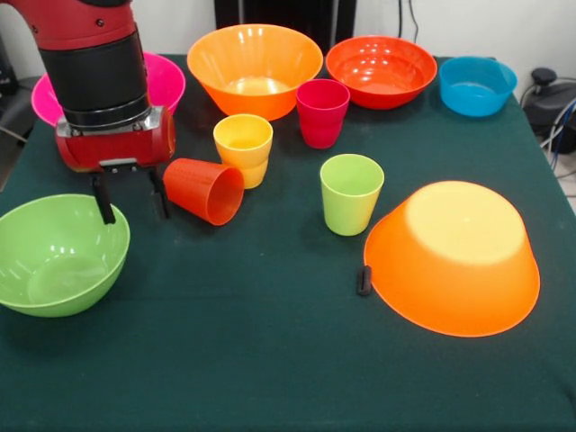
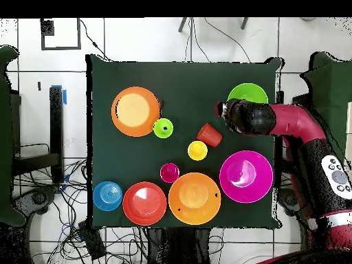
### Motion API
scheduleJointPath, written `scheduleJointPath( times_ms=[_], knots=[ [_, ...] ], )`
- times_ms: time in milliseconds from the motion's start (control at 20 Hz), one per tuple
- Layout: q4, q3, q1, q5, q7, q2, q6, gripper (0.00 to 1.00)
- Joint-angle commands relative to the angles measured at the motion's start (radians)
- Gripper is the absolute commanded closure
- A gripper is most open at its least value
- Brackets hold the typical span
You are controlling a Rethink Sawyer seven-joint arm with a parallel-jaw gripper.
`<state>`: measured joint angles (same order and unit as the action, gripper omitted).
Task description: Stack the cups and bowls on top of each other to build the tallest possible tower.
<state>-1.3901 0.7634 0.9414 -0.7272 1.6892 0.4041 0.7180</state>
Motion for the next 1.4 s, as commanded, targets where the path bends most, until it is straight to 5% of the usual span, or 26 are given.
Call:
scheduleJointPath(
  times_ms=[50,800,1050,1400],
  knots=[
    [0.033,0.021,-0.007,-0.104,-0.326,-0.057,-0.060,0.00],
    [0.054,0.003,-0.009,-0.146,-0.308,-0.102,-0.099,0.00],
    [0.041,-0.035,-0.048,-0.216,-0.280,-0.032,-0.128,0.00],
    [0.033,-0.029,-0.046,-0.212,-0.261,-0.022,-0.106,0.00]
  ],
)
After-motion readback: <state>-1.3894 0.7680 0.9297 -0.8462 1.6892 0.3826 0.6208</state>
